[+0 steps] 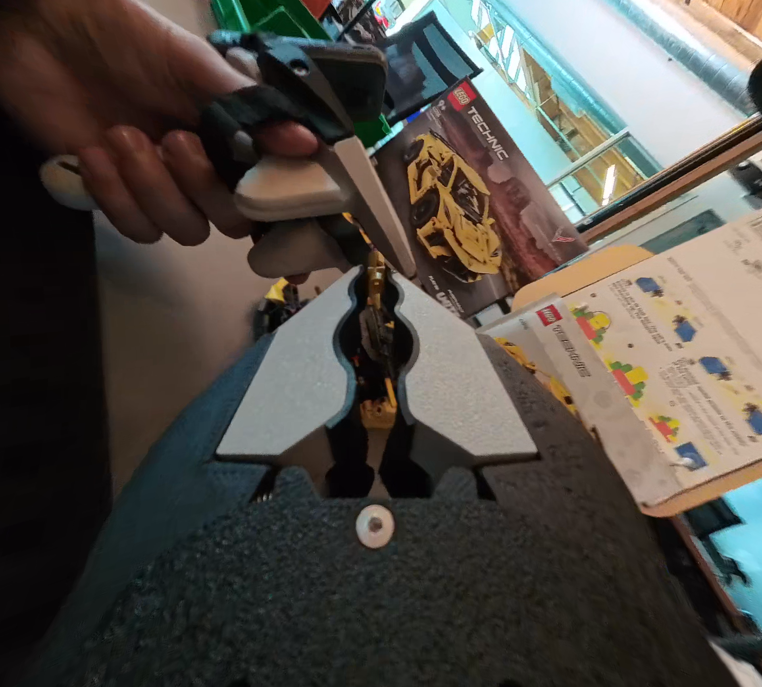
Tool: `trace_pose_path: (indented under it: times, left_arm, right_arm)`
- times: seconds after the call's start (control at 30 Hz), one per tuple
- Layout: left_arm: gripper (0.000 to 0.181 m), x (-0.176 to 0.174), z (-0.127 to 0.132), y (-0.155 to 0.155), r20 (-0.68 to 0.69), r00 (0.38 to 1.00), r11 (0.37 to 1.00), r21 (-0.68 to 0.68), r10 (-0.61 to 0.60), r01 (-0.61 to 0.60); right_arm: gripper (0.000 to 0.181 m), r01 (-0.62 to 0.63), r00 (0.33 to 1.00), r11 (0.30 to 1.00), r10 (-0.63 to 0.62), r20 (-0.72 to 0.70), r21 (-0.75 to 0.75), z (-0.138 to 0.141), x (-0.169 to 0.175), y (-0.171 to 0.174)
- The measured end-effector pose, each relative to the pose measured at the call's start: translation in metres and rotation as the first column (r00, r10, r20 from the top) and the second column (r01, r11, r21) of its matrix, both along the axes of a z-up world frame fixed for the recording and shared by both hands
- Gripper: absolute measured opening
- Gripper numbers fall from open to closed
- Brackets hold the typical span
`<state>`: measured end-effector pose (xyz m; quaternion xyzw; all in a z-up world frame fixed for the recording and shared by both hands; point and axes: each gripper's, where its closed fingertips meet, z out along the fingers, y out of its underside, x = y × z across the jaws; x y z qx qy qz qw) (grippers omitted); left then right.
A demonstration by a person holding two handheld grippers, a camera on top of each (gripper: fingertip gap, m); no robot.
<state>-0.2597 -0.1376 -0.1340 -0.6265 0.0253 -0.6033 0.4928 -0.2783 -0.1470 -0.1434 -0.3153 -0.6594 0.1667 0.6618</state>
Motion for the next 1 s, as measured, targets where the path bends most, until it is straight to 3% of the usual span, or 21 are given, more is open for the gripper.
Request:
trace_pose_path:
  times: [0.1,0.4,0.8,0.9,1.0]
  left_arm:
    - [0.026,-0.001,-0.003,0.002,0.016,1.0,1.0,-0.024,0.003,-0.003]
    - [0.018,0.002,-0.001,0.001,0.016,1.0,1.0,-0.007,-0.002,0.002]
    - [0.01,0.007,0.017,-0.016,0.048,0.997,0.992,0.105,-0.068,0.063]
    - [0.009,0.008,0.016,-0.017,0.036,0.996,0.992,0.104,-0.076,0.072]
    - [0.009,0.009,0.013,-0.017,0.008,0.997,0.992,0.099,-0.076,0.075]
  right_arm:
    - [0.006,0.127,0.992,0.978,-0.126,-0.018,0.162,0.004,0.003,0.013]
    - [0.007,0.149,0.988,0.981,-0.142,-0.063,0.122,0.003,0.005,0.011]
    - [0.011,-0.072,0.985,0.988,0.049,-0.163,-0.136,0.017,0.01,-0.013]
    - [0.014,-0.16,0.98,0.944,0.119,-0.156,-0.287,0.016,0.012,-0.017]
    - [0.017,-0.25,0.968,0.849,0.205,-0.146,-0.466,0.014,0.015,-0.021]
